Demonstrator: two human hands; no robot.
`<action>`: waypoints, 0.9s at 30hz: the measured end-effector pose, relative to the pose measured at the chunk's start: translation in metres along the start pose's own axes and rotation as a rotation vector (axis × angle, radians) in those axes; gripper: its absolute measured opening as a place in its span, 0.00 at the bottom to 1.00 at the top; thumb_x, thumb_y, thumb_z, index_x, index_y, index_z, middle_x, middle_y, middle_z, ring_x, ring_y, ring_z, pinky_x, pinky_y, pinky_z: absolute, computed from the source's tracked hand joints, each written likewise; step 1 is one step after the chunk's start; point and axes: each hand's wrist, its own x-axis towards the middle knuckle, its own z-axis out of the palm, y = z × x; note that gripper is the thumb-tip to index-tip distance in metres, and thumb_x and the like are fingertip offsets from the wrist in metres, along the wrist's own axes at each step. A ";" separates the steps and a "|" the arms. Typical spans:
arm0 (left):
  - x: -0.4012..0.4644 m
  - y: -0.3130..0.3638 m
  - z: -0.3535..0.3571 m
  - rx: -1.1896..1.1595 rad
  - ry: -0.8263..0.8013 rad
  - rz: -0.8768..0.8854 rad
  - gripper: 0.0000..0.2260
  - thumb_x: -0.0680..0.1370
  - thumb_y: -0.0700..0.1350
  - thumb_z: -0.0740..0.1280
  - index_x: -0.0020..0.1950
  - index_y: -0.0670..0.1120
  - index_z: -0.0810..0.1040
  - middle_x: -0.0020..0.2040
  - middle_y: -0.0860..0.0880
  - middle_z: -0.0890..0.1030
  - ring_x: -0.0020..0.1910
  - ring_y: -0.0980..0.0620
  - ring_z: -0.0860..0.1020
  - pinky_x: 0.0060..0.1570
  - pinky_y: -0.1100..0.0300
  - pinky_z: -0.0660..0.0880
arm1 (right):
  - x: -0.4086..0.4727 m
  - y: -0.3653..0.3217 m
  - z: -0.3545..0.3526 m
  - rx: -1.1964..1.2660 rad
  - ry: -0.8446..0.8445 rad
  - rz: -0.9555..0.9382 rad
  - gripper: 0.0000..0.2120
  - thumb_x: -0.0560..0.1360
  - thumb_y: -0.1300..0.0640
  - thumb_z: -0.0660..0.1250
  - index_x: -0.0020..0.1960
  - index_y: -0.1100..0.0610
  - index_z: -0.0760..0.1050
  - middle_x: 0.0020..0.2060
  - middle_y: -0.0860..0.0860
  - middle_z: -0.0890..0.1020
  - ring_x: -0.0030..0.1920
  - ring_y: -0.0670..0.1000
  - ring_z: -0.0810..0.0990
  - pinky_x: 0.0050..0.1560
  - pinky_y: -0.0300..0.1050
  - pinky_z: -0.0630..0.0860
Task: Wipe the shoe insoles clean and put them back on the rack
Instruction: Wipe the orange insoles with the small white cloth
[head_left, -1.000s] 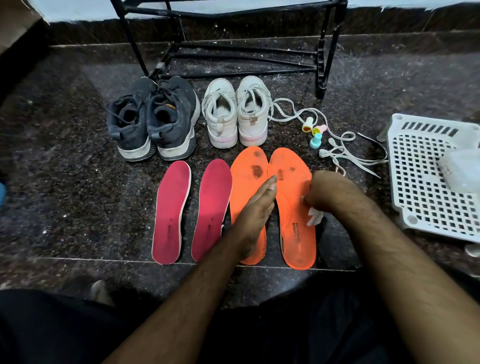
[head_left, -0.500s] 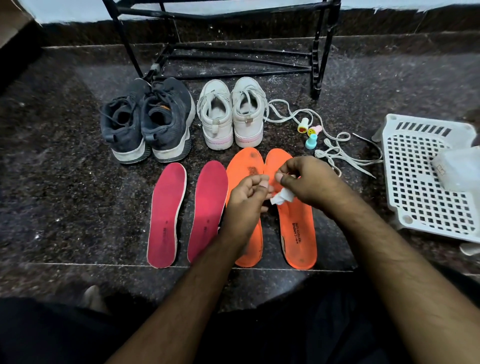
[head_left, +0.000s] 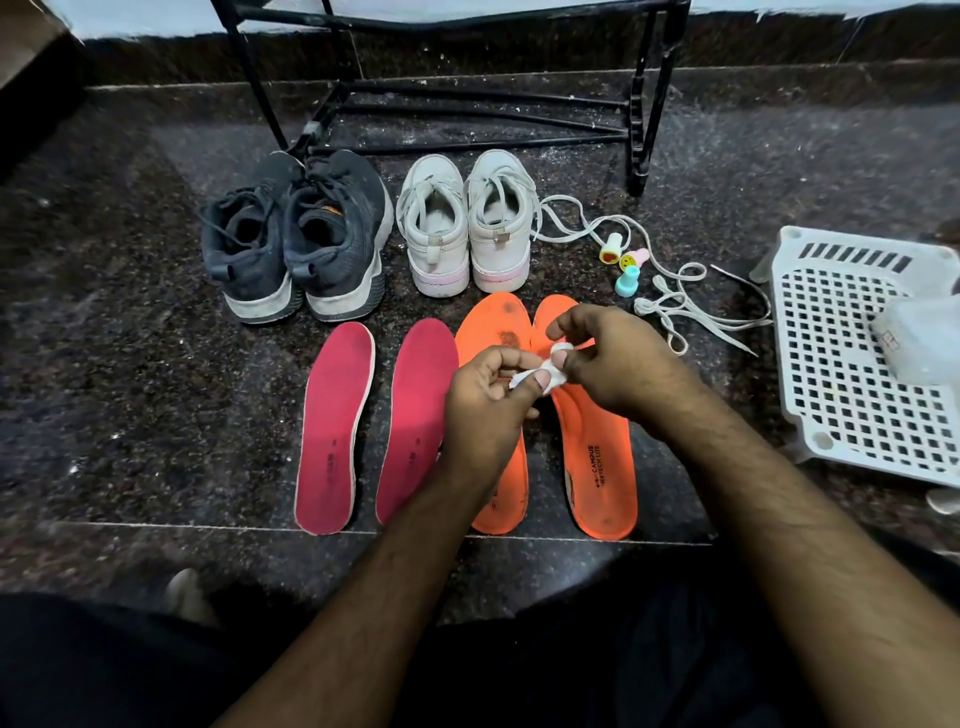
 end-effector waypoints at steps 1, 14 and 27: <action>0.000 0.000 -0.001 -0.007 0.021 0.007 0.05 0.77 0.35 0.71 0.52 0.37 0.80 0.41 0.46 0.85 0.38 0.57 0.81 0.38 0.62 0.77 | 0.000 0.001 0.000 -0.002 0.005 0.001 0.11 0.76 0.57 0.70 0.58 0.50 0.78 0.55 0.52 0.80 0.50 0.54 0.81 0.57 0.48 0.77; 0.001 0.000 0.001 -0.126 0.004 -0.011 0.06 0.79 0.33 0.69 0.55 0.33 0.80 0.49 0.35 0.85 0.46 0.49 0.82 0.52 0.60 0.79 | 0.000 0.000 0.006 0.091 0.027 -0.003 0.03 0.77 0.54 0.68 0.51 0.50 0.76 0.38 0.47 0.84 0.42 0.49 0.83 0.49 0.44 0.77; 0.013 0.003 -0.004 -0.157 0.283 0.017 0.07 0.84 0.37 0.60 0.58 0.46 0.73 0.48 0.45 0.76 0.39 0.53 0.78 0.34 0.60 0.78 | -0.005 -0.006 0.002 -0.092 -0.145 -0.024 0.08 0.75 0.58 0.63 0.48 0.49 0.80 0.38 0.47 0.79 0.41 0.50 0.76 0.34 0.38 0.66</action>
